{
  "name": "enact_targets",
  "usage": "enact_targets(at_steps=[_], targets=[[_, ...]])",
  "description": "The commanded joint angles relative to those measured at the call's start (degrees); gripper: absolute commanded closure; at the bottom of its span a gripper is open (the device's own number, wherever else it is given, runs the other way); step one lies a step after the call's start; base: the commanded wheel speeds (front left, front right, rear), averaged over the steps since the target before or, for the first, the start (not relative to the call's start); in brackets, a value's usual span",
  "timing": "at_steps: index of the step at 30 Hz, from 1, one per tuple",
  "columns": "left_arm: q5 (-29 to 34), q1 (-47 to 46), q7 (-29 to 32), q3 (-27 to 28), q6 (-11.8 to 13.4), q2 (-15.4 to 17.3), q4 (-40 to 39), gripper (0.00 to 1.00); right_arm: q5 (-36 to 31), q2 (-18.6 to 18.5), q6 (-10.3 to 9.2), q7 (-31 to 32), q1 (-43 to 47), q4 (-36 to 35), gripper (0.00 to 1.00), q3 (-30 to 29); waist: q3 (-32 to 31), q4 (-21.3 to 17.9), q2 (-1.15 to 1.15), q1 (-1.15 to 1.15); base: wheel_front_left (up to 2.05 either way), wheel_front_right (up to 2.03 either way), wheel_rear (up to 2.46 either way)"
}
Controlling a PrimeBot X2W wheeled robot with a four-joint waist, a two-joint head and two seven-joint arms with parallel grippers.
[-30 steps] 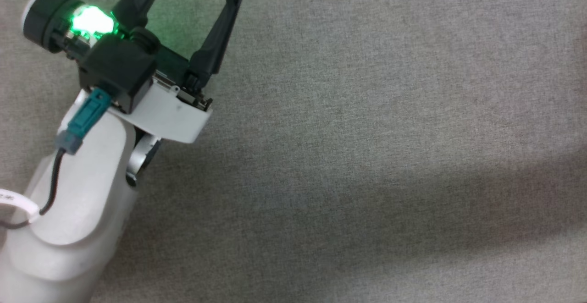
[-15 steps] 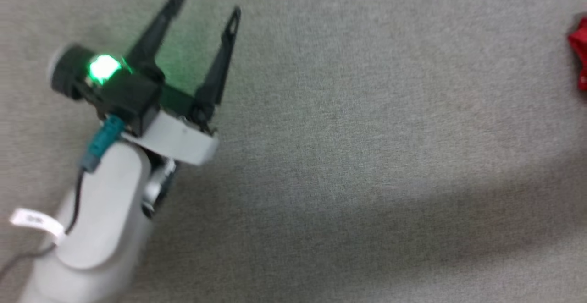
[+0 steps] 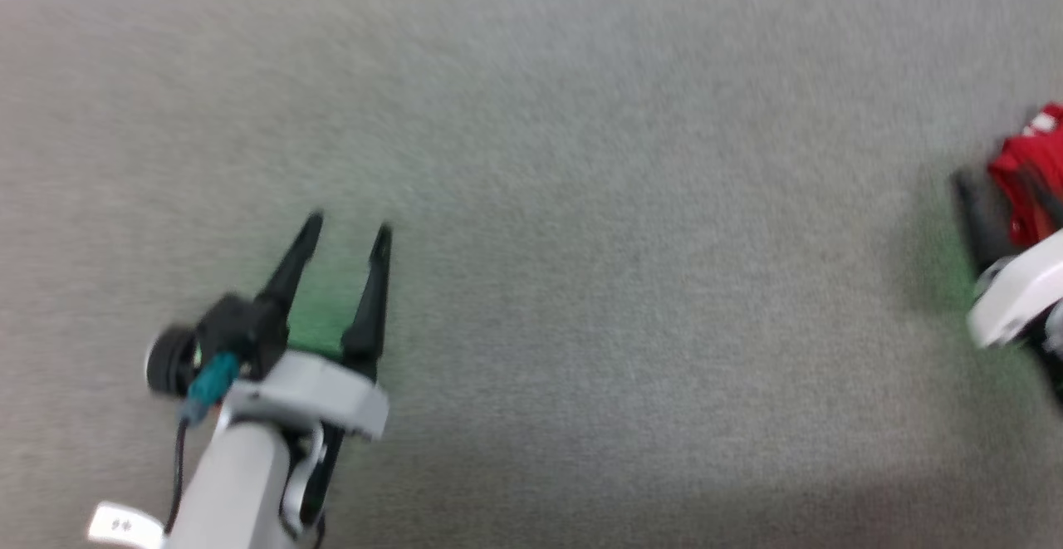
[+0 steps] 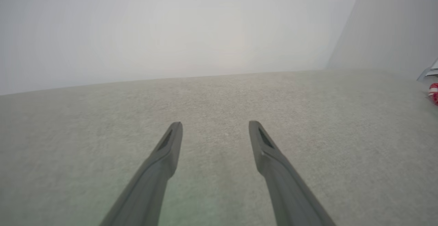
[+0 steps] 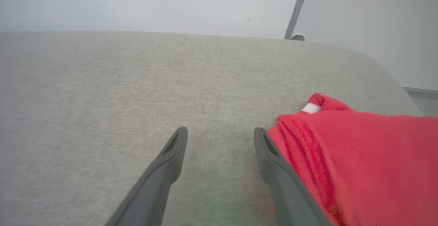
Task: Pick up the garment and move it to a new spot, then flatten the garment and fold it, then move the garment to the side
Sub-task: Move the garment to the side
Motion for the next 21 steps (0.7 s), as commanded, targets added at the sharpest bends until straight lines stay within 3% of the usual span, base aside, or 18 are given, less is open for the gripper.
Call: enact_targets(at_steps=[1,6,11,21], targets=[[-0.3,2.1,0.0,0.8,-0.4,-0.4,0.6,0.00,0.6,0.9,-0.06,-1.0,2.2,-0.2,0.00,0.9,-7.7,5.2,0.00,0.00,0.00,0.00,0.00],[-0.1,6.9,0.0,4.3,-0.7,-1.4,3.6,0.00,-0.4,5.3,-0.06,-3.7,6.4,-1.7,0.00,4.1,-12.7,6.9,0.00,0.00,0.00,0.00,0.00],[0.7,10.3,0.0,6.4,-1.3,-1.9,5.0,0.00,-1.0,8.4,-0.06,-6.1,9.5,-3.4,0.00,3.6,-16.8,7.4,0.00,0.00,0.00,0.00,0.00],[1.8,14.6,0.0,8.7,-2.7,-2.8,4.2,0.00,-5.1,9.1,-0.06,-7.3,18.4,-10.7,0.00,-6.6,-21.3,6.5,0.00,0.00,0.00,0.00,0.00]])
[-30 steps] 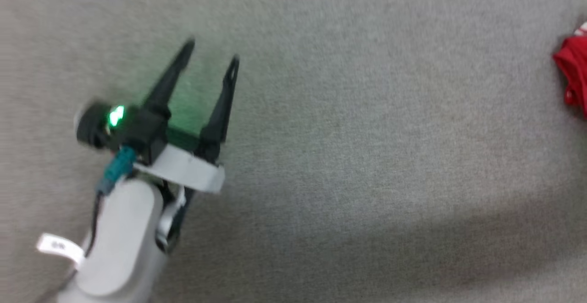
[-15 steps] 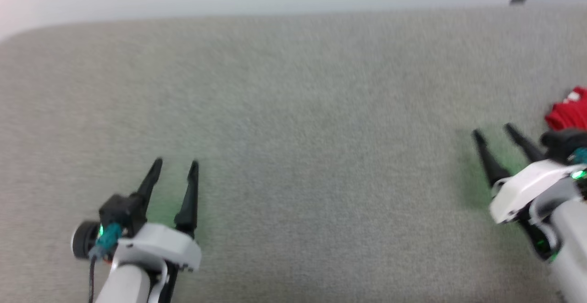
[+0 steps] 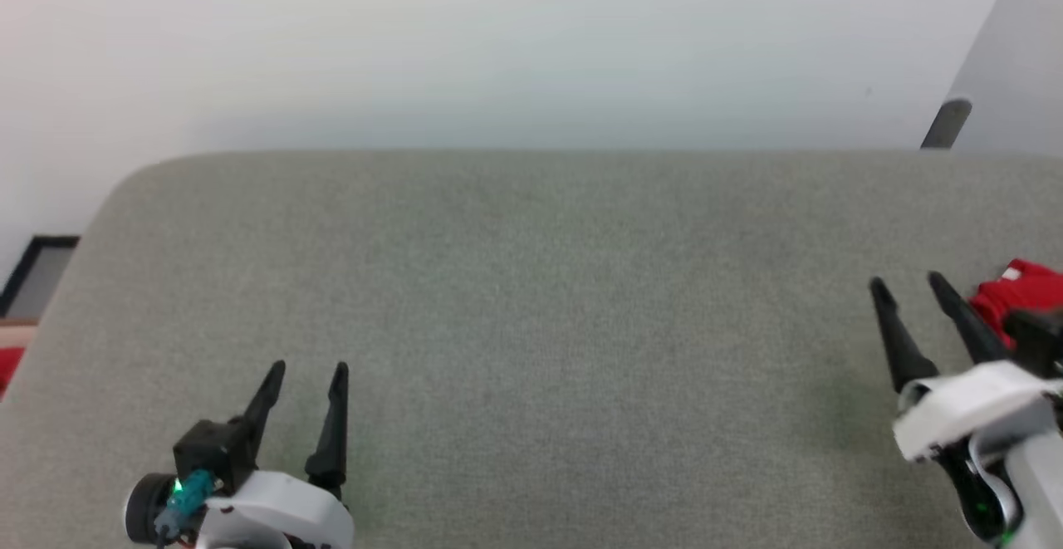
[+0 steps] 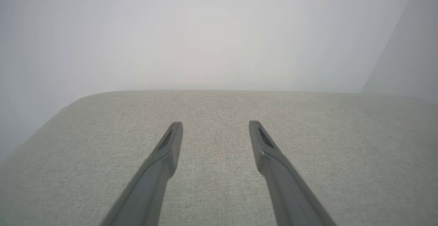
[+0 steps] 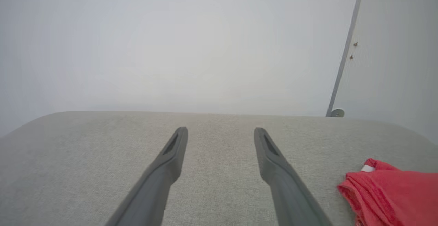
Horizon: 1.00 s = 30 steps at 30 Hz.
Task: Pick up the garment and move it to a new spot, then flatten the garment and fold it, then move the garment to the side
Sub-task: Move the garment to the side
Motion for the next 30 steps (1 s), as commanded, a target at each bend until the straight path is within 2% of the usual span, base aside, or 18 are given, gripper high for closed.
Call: enact_targets(at_steps=[1,8,16,25,30], targets=[[0.5,1.1,0.0,0.3,-0.4,-0.4,-0.4,0.00,-0.7,0.3,-0.06,-0.2,2.7,-1.6,0.00,-1.7,-2.1,0.3,0.00,0.00,0.00,0.00,0.00],[0.9,5.2,0.0,1.0,-1.4,-1.2,-3.0,0.00,-1.5,2.2,-0.06,0.4,12.4,-9.3,0.00,-7.0,-3.4,0.6,0.00,0.00,0.00,0.00,0.00],[1.7,12.4,0.0,2.1,-1.2,-2.3,-9.1,0.00,-2.9,5.2,-0.06,3.5,22.2,-18.3,0.00,-12.9,-4.2,1.3,0.00,0.00,0.00,0.00,0.00],[1.5,15.3,0.0,3.0,-1.4,-2.8,-11.9,0.00,-6.0,8.0,-0.06,7.3,27.9,-26.8,0.00,-18.5,-4.2,1.5,0.00,0.00,0.00,0.00,0.00],[1.2,15.3,0.0,3.4,-1.6,-3.1,-12.2,0.00,-6.6,9.9,-0.05,8.9,28.9,-29.3,0.00,-20.2,-4.1,1.3,0.00,0.00,0.00,0.00,0.00]])
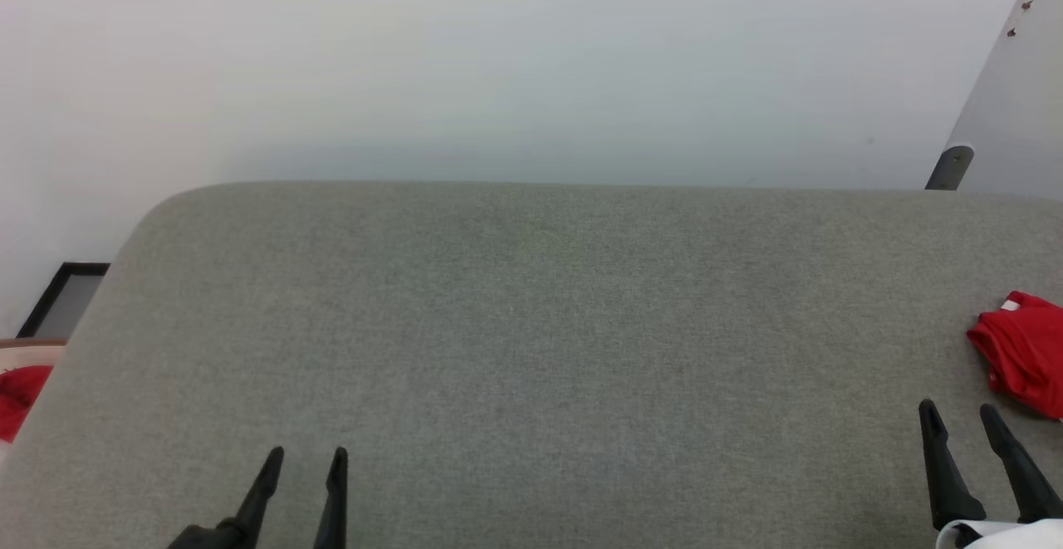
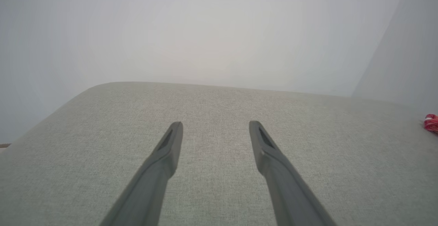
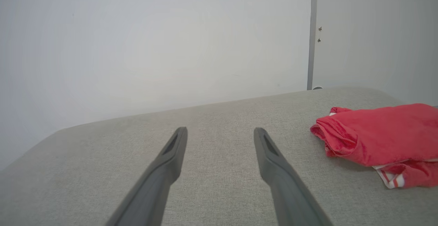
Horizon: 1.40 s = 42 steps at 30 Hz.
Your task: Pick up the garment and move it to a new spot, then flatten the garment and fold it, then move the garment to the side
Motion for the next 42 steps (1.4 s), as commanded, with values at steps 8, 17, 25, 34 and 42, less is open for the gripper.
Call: enact_targets(at_steps=[8,17,25,34,42], targets=[[-0.8,-0.7,0.0,0.4,-0.4,0.1,1.4,0.00,-0.5,1.5,-0.04,1.2,1.2,-1.7,0.00,-0.7,0.2,-0.2,0.00,0.00,0.00,0.00,0.00],[-1.7,-0.6,0.0,0.5,-0.5,0.0,2.2,1.00,-0.5,2.4,0.01,1.5,0.9,-1.8,1.00,-0.3,0.4,-0.4,0.00,0.00,0.00,0.00,0.00],[-6.6,-0.8,1.6,0.9,-0.5,-1.0,4.3,1.00,4.0,3.3,0.01,2.3,0.5,0.8,1.00,-0.3,0.5,-0.5,0.00,0.00,0.00,0.00,0.00],[-15.5,-2.4,4.1,1.7,-0.6,-1.7,4.4,1.00,12.0,4.0,0.00,3.5,-1.1,2.0,1.00,-0.6,0.8,-0.6,0.00,0.00,0.00,0.00,0.00],[-22.6,-3.7,6.1,2.4,-0.6,-2.2,4.6,1.00,18.4,4.5,0.00,4.6,-2.4,3.0,1.00,-0.9,1.0,-0.7,0.00,0.00,0.00,0.00,0.00]])
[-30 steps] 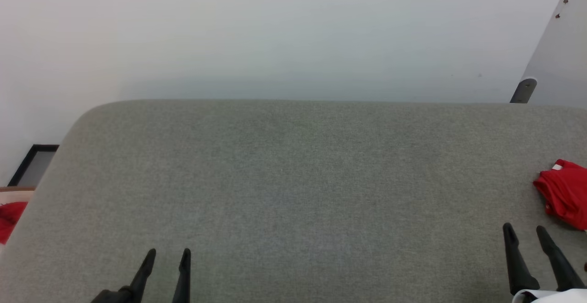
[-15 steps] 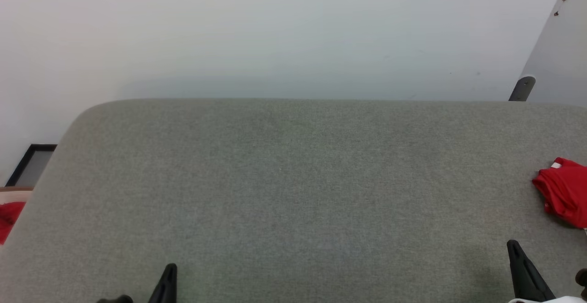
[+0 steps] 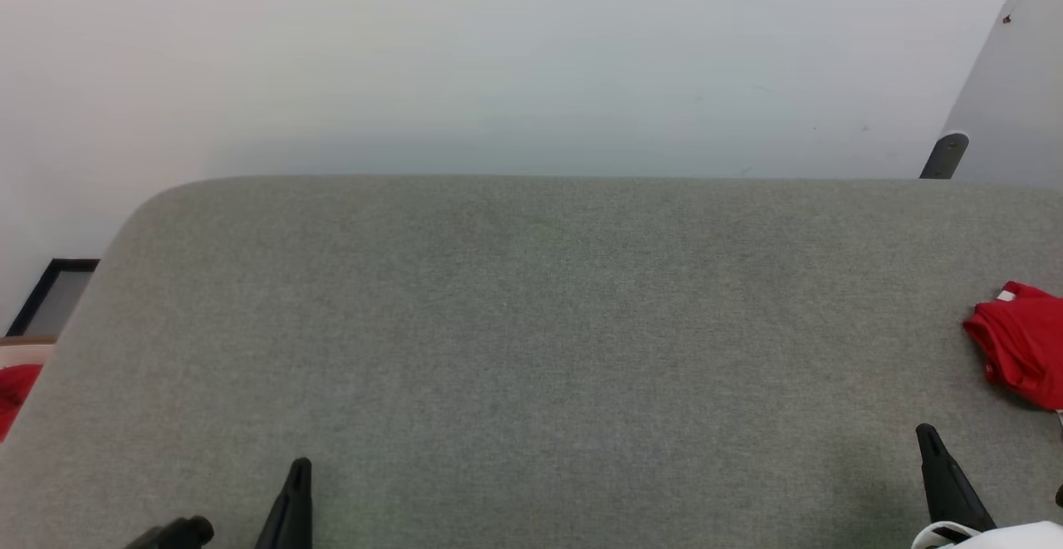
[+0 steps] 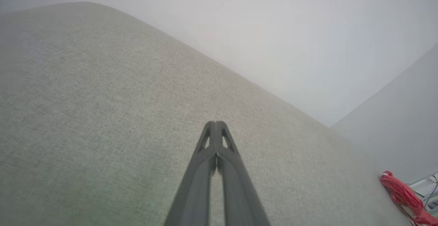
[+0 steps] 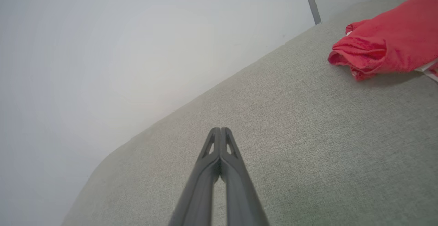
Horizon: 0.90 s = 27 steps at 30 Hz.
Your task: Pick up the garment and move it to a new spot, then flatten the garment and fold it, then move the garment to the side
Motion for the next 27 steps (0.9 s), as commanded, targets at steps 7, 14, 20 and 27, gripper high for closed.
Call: enact_targets(at_steps=[7,14,20,27], targets=[[-7.0,-2.5,1.8,1.0,-0.2,-0.3,-0.5,1.00,6.4,0.3,-0.01,1.0,-2.7,0.3,1.00,-0.5,0.2,-0.1,0.00,0.00,0.00,0.00,0.00],[-12.3,-3.5,3.3,1.5,-0.2,-0.7,-0.4,1.00,11.1,0.7,-0.01,1.7,-3.7,1.0,1.00,-0.7,0.4,-0.2,0.00,0.00,0.00,0.00,0.00],[-16.5,-4.4,4.5,2.0,-0.3,-1.0,-0.3,1.00,14.8,1.0,-0.02,2.3,-4.4,1.7,1.00,-0.9,0.6,-0.3,0.00,0.00,0.00,0.00,0.00],[-21.1,-5.2,5.8,2.5,-0.3,-1.4,-0.1,1.00,19.0,1.3,-0.02,3.0,-5.3,2.3,1.00,-1.1,0.8,-0.4,0.00,0.00,0.00,0.00,0.00]])
